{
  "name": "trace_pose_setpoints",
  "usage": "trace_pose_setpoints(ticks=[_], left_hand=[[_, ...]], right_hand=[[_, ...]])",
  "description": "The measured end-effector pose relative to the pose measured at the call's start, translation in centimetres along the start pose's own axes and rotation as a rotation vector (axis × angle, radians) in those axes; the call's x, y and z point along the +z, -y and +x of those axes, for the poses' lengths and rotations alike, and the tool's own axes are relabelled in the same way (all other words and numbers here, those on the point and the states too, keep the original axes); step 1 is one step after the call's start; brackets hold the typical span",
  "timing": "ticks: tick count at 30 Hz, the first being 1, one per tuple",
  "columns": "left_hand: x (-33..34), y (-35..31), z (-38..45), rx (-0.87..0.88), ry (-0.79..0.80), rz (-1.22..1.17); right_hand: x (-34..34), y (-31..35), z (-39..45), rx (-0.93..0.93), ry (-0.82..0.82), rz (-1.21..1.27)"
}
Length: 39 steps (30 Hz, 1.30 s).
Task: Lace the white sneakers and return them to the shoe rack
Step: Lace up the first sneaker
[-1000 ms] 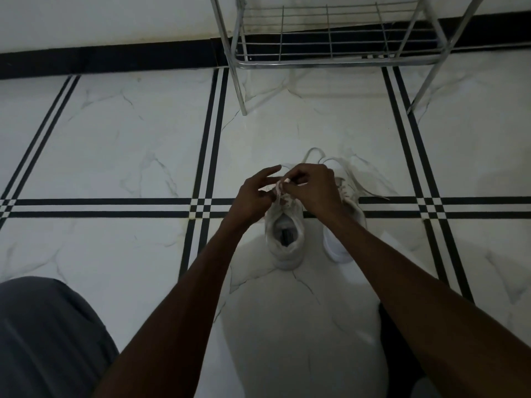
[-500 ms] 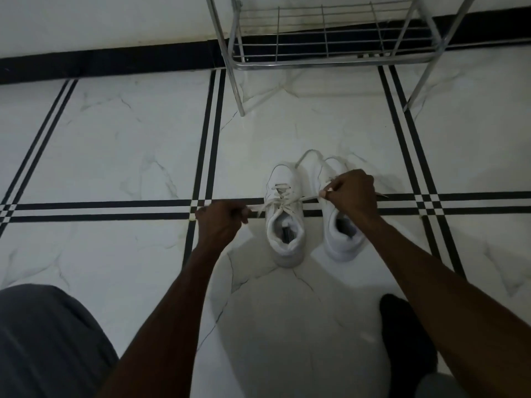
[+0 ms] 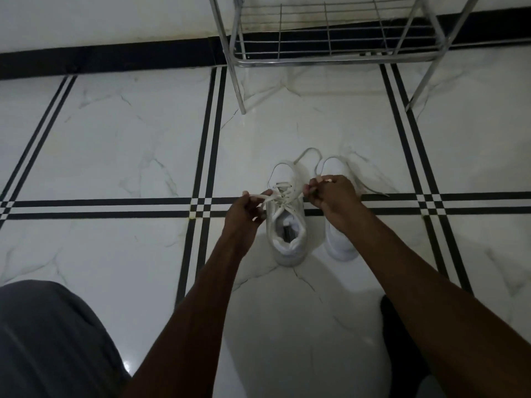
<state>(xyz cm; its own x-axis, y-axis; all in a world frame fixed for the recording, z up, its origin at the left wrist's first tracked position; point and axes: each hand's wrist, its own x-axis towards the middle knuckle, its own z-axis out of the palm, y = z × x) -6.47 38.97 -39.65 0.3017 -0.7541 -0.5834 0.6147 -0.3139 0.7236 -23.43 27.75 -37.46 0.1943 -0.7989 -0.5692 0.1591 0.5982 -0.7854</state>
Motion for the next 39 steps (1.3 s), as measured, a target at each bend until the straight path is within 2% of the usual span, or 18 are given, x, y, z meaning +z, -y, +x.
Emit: trace_pose_setpoints(ticks=[2,5,7,16,19,22,23,25,27,29,32,36,39], left_hand=[[0.7,0.2,0.6,-0.061,-0.033,-0.170],[0.4,0.6,1.8,-0.045,-0.143,-0.124],[0.3,0.7,2.0,-0.034,-0.188,-0.073],[-0.2,1.2,2.3,-0.054,-0.264,-0.070],[-0.7,0.9,1.8,-0.036,-0.237,0.120],[-1.8,0.7,1.4,0.050,-0.172,0.431],[-2.2,0.8,1.5,0.120,-0.186,0.531],[-2.8,1.0,2.0,0.396,-0.222,0.795],[-2.8,1.4,3.0,0.598,-0.129,1.043],[-1.8,1.5,3.6,0.578,-0.027,1.186],[-0.8,1.6,3.3,0.542,-0.045,1.306],[-0.7,1.7,2.6,0.568,-0.138,1.365],[-0.1,1.7,1.2,0.573,-0.243,1.577]], right_hand=[[0.1,-0.7,0.2,-0.084,-0.039,-0.268],[-0.1,-1.7,0.6,-0.269,-0.055,-0.701],[0.1,-1.9,0.7,-0.358,-0.132,-0.866],[0.0,-1.8,0.5,-0.388,-0.147,-0.965],[0.1,-1.5,0.2,-0.398,-0.064,-1.030],[0.2,-0.7,0.2,-0.439,0.063,-0.912],[0.1,-0.4,0.3,-0.468,0.090,-0.936],[-0.3,0.4,0.7,-0.569,0.128,-1.062],[-0.6,0.8,1.2,-0.695,0.185,-1.173],[-1.0,0.5,1.0,-0.746,0.275,-1.283],[-1.3,-0.5,-0.4,-0.628,0.355,-1.423],[-1.5,-1.7,-0.9,-0.631,0.274,-1.551],[-1.4,-2.1,-0.7,-0.648,0.237,-1.597]])
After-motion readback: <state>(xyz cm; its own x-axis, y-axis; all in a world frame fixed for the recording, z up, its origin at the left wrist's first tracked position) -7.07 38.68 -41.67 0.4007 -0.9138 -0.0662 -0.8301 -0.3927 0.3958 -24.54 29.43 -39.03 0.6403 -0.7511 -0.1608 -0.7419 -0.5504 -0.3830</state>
